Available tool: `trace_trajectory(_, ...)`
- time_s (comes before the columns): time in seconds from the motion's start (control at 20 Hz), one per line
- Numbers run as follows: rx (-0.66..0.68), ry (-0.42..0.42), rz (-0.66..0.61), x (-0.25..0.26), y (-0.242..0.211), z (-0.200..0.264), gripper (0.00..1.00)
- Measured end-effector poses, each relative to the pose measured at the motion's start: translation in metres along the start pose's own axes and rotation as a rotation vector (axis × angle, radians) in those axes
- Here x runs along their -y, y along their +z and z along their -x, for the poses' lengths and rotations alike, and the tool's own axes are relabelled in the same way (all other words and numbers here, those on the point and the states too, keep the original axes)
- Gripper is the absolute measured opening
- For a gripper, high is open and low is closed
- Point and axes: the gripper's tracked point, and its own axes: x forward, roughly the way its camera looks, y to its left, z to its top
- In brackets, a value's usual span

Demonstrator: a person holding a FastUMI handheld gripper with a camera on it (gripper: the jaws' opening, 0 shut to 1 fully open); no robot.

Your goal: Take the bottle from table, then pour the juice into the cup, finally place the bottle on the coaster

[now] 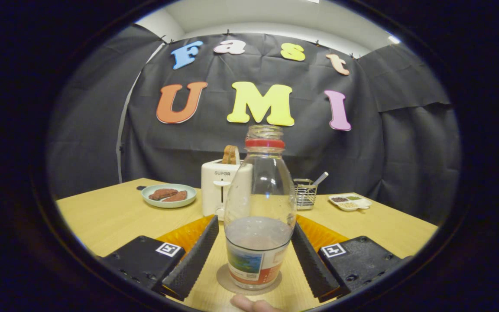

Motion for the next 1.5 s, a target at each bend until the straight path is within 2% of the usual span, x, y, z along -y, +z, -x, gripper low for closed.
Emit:
trace_trajectory(0.3, 0.035, 0.022, -0.023, -0.001, 0.027, 0.017, 1.00)
trace_trajectory(0.9, 0.107, -0.058, -0.011, 0.017, 0.115, 0.103, 1.00)
trace_trajectory(1.0, 0.110, -0.052, -0.019, 0.017, 0.131, 0.124, 1.00)
trace_trajectory(1.05, 0.109, -0.047, -0.025, 0.014, 0.140, 0.118, 1.00)
trace_trajectory(1.25, 0.144, -0.073, -0.022, 0.025, 0.183, 0.165, 1.00)
trace_trajectory(1.5, 0.135, -0.061, -0.010, 0.026, 0.228, 0.221, 1.00)
